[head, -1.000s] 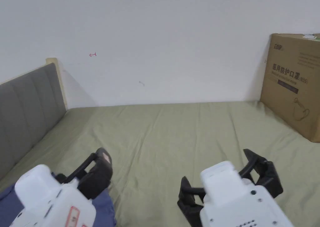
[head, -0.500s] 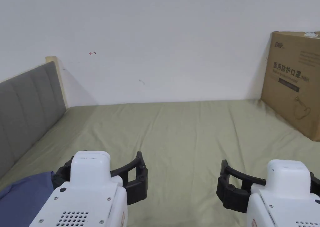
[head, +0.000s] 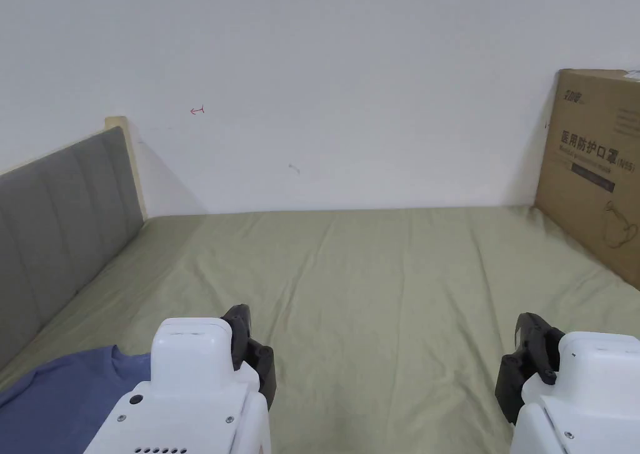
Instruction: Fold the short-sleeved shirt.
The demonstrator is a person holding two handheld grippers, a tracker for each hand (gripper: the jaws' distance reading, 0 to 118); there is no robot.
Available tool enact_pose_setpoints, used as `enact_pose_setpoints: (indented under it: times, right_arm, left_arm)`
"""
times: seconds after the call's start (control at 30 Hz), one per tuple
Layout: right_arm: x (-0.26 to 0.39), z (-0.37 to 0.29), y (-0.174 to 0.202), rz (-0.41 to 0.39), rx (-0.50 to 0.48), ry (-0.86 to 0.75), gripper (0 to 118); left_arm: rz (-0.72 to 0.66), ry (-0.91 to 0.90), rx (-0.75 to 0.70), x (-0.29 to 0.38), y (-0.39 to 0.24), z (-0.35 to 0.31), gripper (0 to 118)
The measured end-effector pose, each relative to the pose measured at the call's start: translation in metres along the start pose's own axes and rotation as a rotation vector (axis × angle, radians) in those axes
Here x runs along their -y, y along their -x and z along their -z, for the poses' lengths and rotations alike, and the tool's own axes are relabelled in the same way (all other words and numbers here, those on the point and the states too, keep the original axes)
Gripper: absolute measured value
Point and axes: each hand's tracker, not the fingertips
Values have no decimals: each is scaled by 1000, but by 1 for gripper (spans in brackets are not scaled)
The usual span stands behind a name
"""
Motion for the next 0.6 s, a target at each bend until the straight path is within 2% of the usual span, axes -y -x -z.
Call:
enact_pose_setpoints:
  times: [0.23, 0.33, 0.5, 0.6]
  right_arm:
    - [0, 4, 10, -17, -38, 25, 0]
    - [-3, 9, 19, -5, -85, 30, 0]
    - [-5, 22, 57, -7, -238, 62, 0]
    - [-4, 27, 90, -9, -339, 68, 0]
  left_arm:
    - [-15, 26, -31, -1, 6, 1, 0]
    - [-39, 29, -65, -5, 19, -3, 0]
    - [-55, 19, -191, -3, 38, -10, 0]
    - [-40, 23, -301, -12, 91, -39, 0]
